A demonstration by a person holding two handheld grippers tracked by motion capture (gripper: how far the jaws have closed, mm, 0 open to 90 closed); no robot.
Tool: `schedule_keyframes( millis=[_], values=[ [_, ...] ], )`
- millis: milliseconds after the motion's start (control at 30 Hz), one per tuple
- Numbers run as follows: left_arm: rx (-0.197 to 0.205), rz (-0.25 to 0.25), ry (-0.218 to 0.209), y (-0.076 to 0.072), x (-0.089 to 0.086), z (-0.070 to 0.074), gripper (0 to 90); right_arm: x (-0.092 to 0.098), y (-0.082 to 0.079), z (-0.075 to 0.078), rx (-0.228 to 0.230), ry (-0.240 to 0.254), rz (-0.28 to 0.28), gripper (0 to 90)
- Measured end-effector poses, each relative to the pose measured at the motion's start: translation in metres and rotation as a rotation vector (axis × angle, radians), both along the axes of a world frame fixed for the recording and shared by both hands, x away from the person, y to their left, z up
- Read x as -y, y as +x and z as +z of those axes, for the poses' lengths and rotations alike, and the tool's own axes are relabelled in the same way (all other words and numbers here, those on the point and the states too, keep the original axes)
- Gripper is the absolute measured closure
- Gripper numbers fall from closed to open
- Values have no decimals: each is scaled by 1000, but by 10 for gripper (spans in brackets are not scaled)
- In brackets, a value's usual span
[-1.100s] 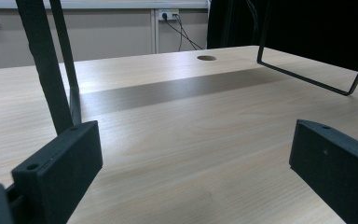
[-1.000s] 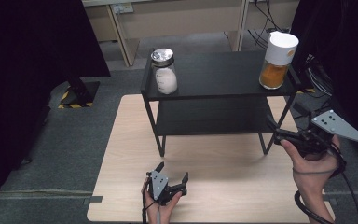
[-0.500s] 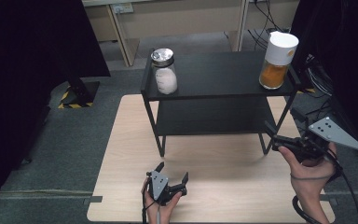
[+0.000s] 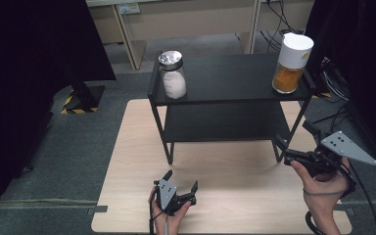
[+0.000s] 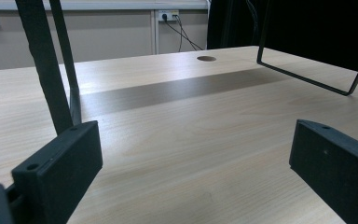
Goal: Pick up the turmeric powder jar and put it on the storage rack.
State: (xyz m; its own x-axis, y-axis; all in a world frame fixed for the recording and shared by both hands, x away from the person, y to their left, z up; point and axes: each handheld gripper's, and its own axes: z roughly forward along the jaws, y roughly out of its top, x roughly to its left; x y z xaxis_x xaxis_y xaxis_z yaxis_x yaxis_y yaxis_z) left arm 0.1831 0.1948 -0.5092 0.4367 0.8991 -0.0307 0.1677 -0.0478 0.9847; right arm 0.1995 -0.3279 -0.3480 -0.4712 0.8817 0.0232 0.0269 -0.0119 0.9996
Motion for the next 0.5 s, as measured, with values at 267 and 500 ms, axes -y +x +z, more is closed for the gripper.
schedule_keyframes(
  millis=[267,500],
  values=[
    [0,0,2,0,0,0,21,1,-2,-12,-26,6,3,20],
    [1,1,3,0,0,0,20,3,-4,-20,-32,9,2,19]
  ],
)
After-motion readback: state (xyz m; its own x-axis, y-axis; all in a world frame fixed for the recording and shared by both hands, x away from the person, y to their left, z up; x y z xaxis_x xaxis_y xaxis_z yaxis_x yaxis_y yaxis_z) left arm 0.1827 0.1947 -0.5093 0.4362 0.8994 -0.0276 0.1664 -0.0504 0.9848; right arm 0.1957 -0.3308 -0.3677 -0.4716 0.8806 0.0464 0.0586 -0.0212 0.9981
